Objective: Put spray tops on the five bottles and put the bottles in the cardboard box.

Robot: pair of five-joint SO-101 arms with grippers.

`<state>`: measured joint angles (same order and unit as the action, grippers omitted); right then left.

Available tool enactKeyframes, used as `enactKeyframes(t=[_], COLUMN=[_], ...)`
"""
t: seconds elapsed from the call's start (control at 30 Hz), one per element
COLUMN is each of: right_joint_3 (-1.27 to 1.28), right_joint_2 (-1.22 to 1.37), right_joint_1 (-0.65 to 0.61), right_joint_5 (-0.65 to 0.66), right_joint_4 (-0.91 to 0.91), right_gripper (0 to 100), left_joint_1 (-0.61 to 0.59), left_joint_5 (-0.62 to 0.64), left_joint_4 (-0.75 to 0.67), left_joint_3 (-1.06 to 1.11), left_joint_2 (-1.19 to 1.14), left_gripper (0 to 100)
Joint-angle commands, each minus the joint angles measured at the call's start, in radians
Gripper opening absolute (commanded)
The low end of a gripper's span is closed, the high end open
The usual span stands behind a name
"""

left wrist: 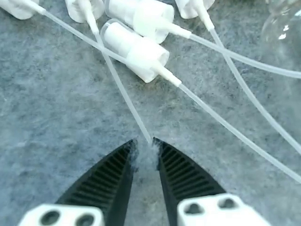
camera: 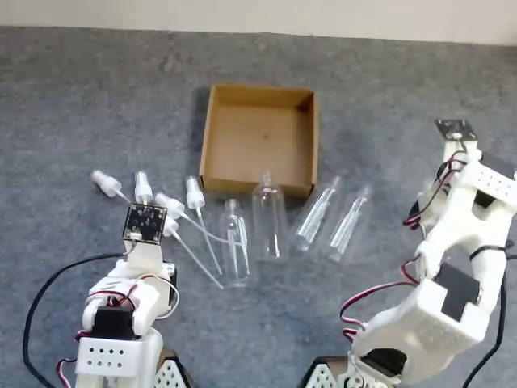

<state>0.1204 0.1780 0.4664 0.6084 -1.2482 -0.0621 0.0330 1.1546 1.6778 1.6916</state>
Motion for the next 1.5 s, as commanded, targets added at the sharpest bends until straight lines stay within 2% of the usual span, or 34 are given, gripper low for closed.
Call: enactKeyframes(t=[0.0, 0.07, 0.1, 0.23, 0.3, 0.47, 0.63, 0.83, 1.07, 1.23, 1.37, 1.47], right_joint_3=[-0.061, -0.051, -0.033, 0.035, 0.077, 0.140, 0.147, 0.151, 0.151, 0.151, 0.151, 0.151], right_joint_2=[-0.010, -0.008, -0.008, -0.008, -0.008, -0.015, -0.015, -0.008, -0.008, -0.008, -0.008, -0.007], right_joint_1=[0.010, 0.013, 0.016, 0.019, 0.022, 0.022, 0.022, 0.027, 0.039, 0.039, 0.039, 0.039], right_joint_5=[-0.018, -0.018, -0.018, -0.017, -0.017, -0.017, -0.015, 0.048, 0.052, 0.054, 0.054, 0.054], right_joint_4=[-0.002, -0.002, 0.001, 0.048, 0.104, 0.139, 0.139, 0.133, 0.133, 0.133, 0.133, 0.133], right_gripper=[2.2, 2.2, 2.2, 2.2, 2.2, 2.2, 2.4, 6.0, 12.4, 12.4, 12.4, 12.4], left_joint_1=[-0.211, -0.329, -0.369, -0.420, -0.420, -0.398, -0.262, -0.202, -0.189, -0.188, -0.193, -0.266], left_joint_5=[-0.098, -0.273, -0.318, -0.341, -0.353, -0.351, -0.351, -0.236, -0.146, -0.075, -0.058, 0.077], left_joint_4=[-0.046, -0.095, -0.117, -0.141, -0.101, 0.077, 0.279, 0.285, 0.106, 0.040, -0.011, -0.021], left_joint_3=[-0.105, -0.177, -0.211, -0.366, -0.475, -0.871, -1.244, -1.524, -1.616, -1.639, -1.635, -1.633], left_joint_2=[0.015, 0.015, 0.013, -0.012, -0.084, -0.539, -1.040, -1.400, -1.712, -1.837, -1.879, -1.888], left_gripper=[1, 1, 1, 1, 1, 8, 10, 10, 10, 19, 17, 16])
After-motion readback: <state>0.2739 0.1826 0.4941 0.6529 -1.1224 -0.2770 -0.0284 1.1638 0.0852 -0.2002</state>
